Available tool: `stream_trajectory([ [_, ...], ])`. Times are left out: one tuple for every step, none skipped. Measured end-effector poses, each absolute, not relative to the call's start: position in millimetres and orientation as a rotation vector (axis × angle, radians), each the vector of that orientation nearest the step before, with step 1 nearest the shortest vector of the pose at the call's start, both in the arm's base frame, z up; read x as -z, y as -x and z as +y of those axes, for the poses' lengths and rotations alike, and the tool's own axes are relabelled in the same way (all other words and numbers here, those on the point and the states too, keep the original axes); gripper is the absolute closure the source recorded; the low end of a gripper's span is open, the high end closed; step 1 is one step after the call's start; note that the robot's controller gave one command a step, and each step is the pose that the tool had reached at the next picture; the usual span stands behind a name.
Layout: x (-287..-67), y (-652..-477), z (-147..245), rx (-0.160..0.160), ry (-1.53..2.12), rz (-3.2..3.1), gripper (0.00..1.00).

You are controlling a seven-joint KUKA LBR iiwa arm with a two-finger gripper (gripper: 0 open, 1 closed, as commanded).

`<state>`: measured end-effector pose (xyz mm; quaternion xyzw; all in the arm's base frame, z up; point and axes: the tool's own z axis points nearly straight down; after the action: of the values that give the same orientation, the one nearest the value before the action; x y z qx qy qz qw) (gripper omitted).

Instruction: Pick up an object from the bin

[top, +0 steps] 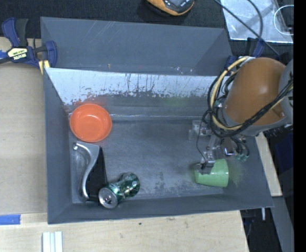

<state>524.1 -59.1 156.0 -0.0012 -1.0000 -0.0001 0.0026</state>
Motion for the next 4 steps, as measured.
stream_trajectory([
  [-160, -526.1, -59, -0.001, 0.0, -3.145, 0.0],
  [-102, -539.8, -105, 0.007, -0.165, -3.147, 0.0],
  [-122, -519.6, -124, 0.002, -0.007, -3.145, 0.0],
  [-111, -515.7, -147, 0.016, 0.08, -3.144, 0.0],
])
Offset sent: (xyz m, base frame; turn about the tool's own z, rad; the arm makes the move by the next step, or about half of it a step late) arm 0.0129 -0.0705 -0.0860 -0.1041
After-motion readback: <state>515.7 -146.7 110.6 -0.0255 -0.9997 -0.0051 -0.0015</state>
